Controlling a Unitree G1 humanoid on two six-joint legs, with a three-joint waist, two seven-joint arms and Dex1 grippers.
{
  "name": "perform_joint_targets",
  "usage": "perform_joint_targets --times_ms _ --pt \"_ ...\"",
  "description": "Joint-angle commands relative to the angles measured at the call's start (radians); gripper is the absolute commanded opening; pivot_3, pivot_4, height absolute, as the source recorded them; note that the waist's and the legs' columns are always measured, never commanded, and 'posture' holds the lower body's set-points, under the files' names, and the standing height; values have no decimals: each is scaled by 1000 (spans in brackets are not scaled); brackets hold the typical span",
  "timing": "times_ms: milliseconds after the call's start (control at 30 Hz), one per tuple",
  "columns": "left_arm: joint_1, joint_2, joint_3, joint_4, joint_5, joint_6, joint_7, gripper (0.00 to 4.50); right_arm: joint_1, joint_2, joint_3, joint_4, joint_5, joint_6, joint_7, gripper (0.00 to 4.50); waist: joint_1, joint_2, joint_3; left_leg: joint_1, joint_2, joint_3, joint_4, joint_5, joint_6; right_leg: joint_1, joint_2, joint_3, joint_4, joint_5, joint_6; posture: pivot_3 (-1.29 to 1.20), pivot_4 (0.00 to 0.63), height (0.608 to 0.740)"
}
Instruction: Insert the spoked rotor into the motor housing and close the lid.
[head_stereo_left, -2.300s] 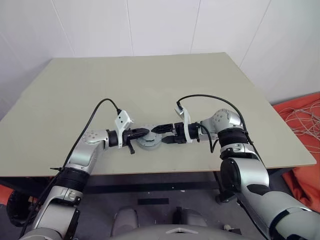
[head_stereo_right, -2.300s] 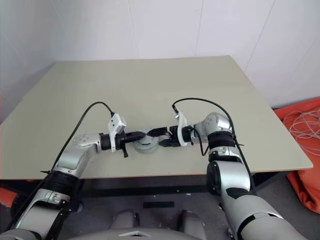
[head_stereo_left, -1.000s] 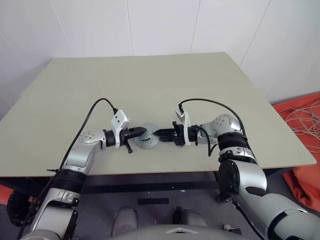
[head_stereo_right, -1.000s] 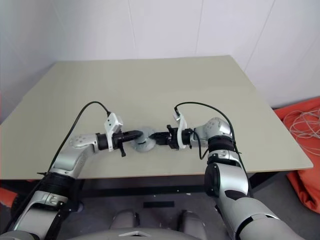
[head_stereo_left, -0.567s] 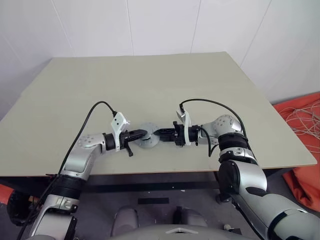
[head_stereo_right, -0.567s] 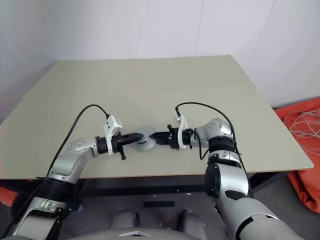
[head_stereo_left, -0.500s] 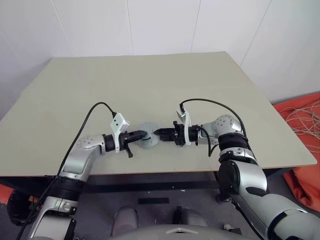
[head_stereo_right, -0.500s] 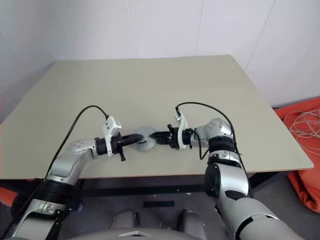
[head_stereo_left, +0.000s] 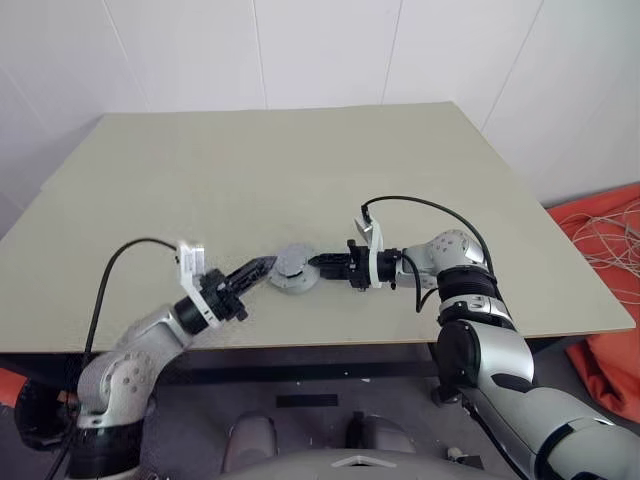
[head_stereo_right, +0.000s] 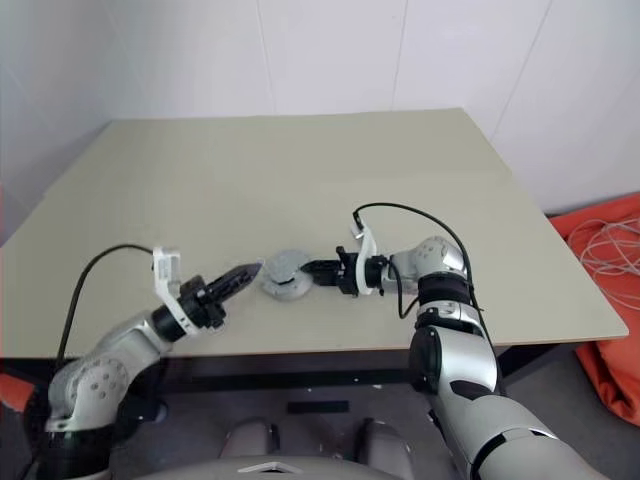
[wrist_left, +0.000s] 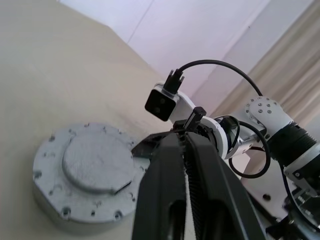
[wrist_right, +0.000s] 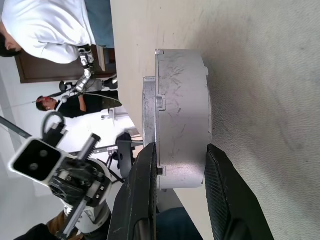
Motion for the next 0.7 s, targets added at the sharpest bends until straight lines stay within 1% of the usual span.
perform_joint_targets --times_ms 33,133,300,333,500,700 --pt "52 -39 48 -51 -114 22 79 1567 -36 5 -25 -19 41 -11 -4 1088 1 0 0 0 0 0 0 0 0 0 0 0 0 -2 4 0 0 740" --pt "102 -88 80 -32 -195 35 150 2551 -43 11 -32 -29 49 0 -9 1088 1 0 0 0 0 0 1 0 0 1 0 0 0 -3 6 0 0 740" --pt "139 -123 98 -9 -288 50 221 4228 -57 23 -47 -57 68 32 -19 1088 1 0 0 0 1 0 1 0 0 1 2 0 0 -3 6 0 0 740" --pt "141 -130 99 -3 -309 53 236 4494 -62 26 -53 -62 72 39 -22 1088 1 0 0 0 1 0 1 0 0 1 2 0 0 -3 6 0 0 740" --pt "154 -150 105 24 -410 66 301 4500 -73 48 -83 -106 94 82 -44 1088 1 0 0 0 1 0 1 0 0 0 2 0 -1 -3 6 0 0 740" --pt "199 -166 91 1 -588 87 343 4500 -73 72 -122 -153 112 119 -71 1088 2 -1 0 -1 1 -1 1 0 0 0 2 0 -1 -4 7 0 0 740"
